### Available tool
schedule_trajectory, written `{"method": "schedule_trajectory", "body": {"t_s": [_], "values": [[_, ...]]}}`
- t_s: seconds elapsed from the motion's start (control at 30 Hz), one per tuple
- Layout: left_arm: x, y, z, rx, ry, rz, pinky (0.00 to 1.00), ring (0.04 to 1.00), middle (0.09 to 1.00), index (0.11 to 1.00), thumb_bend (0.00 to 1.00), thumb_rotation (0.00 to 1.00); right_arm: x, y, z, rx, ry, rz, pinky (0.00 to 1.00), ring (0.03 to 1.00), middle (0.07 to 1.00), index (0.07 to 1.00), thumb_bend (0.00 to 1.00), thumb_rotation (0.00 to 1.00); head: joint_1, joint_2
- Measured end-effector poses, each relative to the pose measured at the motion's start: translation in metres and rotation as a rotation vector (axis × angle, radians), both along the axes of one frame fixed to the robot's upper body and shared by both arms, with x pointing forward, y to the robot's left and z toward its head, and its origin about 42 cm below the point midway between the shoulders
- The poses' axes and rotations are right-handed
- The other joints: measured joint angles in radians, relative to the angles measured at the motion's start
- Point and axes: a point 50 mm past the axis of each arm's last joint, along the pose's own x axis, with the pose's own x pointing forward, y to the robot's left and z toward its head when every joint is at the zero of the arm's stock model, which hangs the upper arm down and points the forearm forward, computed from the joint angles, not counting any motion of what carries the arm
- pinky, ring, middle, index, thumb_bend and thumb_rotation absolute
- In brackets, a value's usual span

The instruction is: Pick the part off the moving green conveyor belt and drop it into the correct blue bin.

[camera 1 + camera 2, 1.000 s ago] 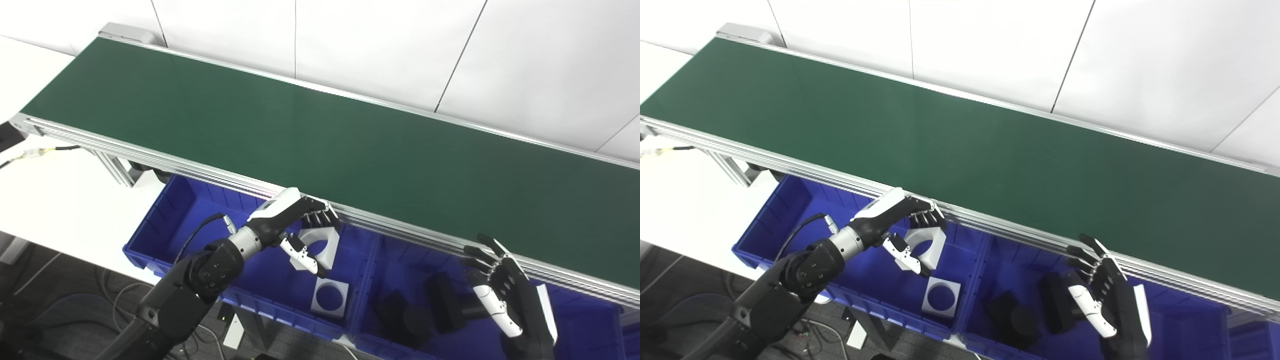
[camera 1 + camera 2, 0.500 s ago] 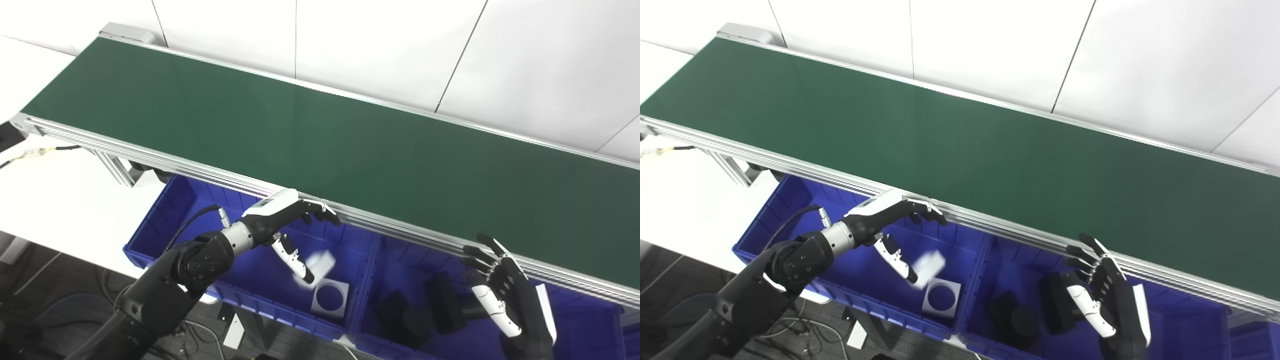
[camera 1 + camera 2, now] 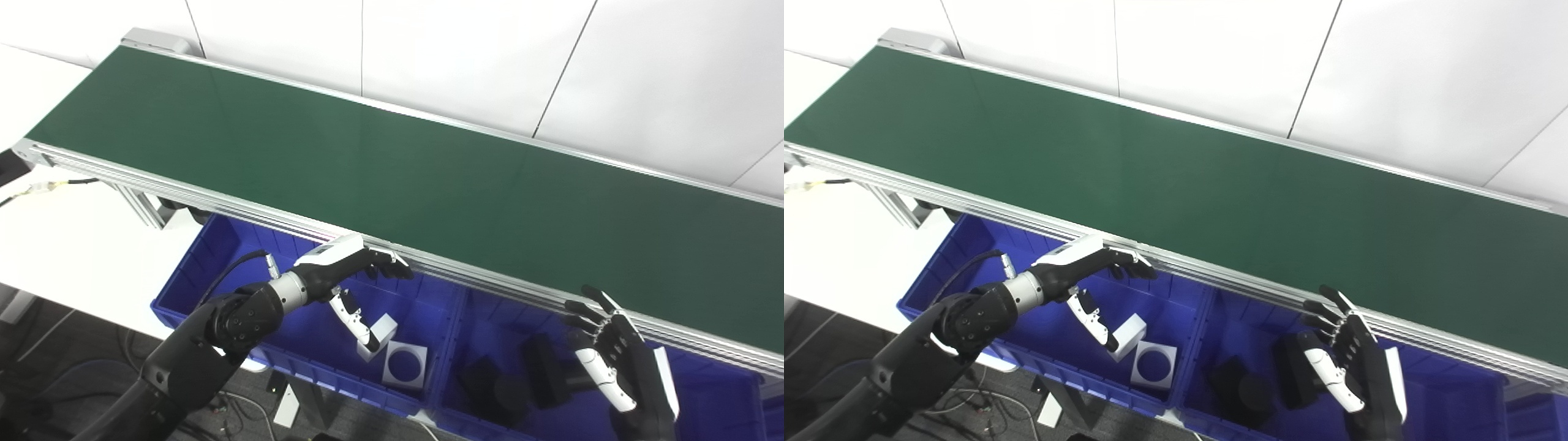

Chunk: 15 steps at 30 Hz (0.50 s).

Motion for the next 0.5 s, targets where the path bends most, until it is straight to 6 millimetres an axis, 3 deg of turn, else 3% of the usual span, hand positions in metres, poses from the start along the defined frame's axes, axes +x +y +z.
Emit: {"method": "schedule_trajectory", "body": {"t_s": [0.2,0.4,0.5], "values": [[0.001,0.0,0.006,-0.178,0.013,0.054,0.69,0.748,0.779,0.771,1.0,0.34,-0.001,0.003,-0.005,-0.015,0.006,0.003,0.64,0.698,0.743,0.847,0.63,0.52,-0.046,-0.025],[0.001,-0.012,0.012,-0.492,0.059,0.083,0.75,0.83,0.871,0.904,1.0,0.44,-0.002,0.009,-0.009,-0.024,0.018,0.002,0.62,0.704,0.755,0.846,0.64,0.53,-0.103,-0.058],[0.002,-0.015,0.013,-0.593,0.08,0.092,0.76,0.843,0.878,0.917,1.0,0.49,-0.003,0.012,-0.011,-0.035,0.015,-0.001,0.63,0.708,0.758,0.848,0.64,0.53,-0.131,-0.071]]}}
